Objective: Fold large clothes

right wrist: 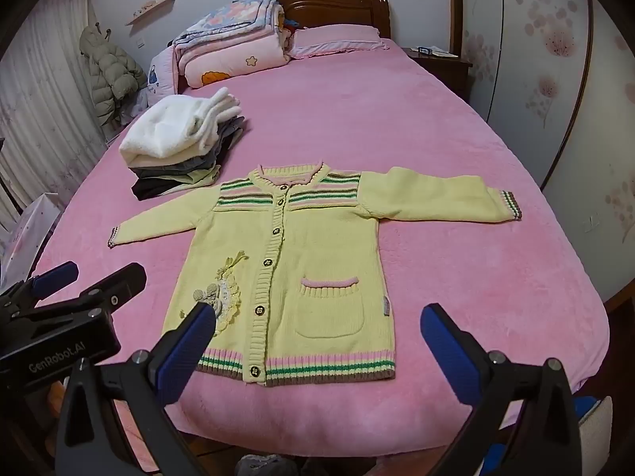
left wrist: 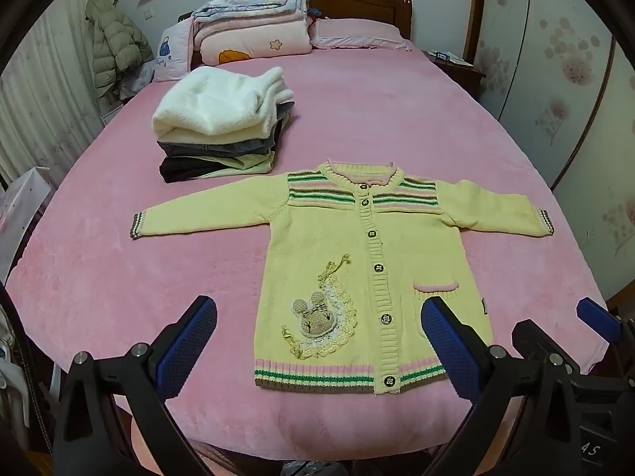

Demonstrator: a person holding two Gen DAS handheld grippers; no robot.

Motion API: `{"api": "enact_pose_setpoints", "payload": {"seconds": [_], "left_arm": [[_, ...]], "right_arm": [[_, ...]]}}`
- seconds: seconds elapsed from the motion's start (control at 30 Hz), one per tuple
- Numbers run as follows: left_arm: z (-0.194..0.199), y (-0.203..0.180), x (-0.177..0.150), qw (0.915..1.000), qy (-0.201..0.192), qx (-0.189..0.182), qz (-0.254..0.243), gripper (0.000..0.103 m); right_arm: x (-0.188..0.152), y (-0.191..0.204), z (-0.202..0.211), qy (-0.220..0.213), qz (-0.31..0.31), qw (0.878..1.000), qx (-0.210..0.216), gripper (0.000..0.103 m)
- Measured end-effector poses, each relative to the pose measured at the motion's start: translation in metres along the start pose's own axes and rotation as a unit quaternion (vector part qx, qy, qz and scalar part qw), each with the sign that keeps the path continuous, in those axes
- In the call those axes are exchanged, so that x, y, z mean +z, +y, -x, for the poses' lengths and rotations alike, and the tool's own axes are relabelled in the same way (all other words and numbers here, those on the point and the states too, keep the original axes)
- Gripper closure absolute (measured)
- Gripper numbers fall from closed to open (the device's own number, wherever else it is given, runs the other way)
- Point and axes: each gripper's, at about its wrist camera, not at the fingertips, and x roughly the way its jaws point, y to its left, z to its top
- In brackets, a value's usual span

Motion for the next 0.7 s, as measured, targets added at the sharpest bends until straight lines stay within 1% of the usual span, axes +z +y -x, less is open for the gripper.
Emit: {"api": "enact_pose_setpoints", "payload": {"seconds": [0.43, 0.57, 0.7], "left_arm": [[0.0052, -0.0012, 0.0010, 1.0000, -0.006, 0.003, -0.002, 0.001], [0.0070, 0.0000, 0.0025, 0.9999, -0.008, 0.003, -0.005, 0.001], [0.0074, -0.0037, -0.0024, 0.9999, -0.011, 0.005, -0.009, 0.001]], "right_arm": [[-0.0039, 0.0028, -0.0013, 0.000, -0.004, 1.000, 0.000, 0.000], [-0.0019, -0.0039, 0.0036, -0.002, -0.007, 1.000, 0.001, 0.000], [-0.0008, -0.0039, 0.0050, -0.002, -0.007, 1.000, 0.002, 0.000]]}}
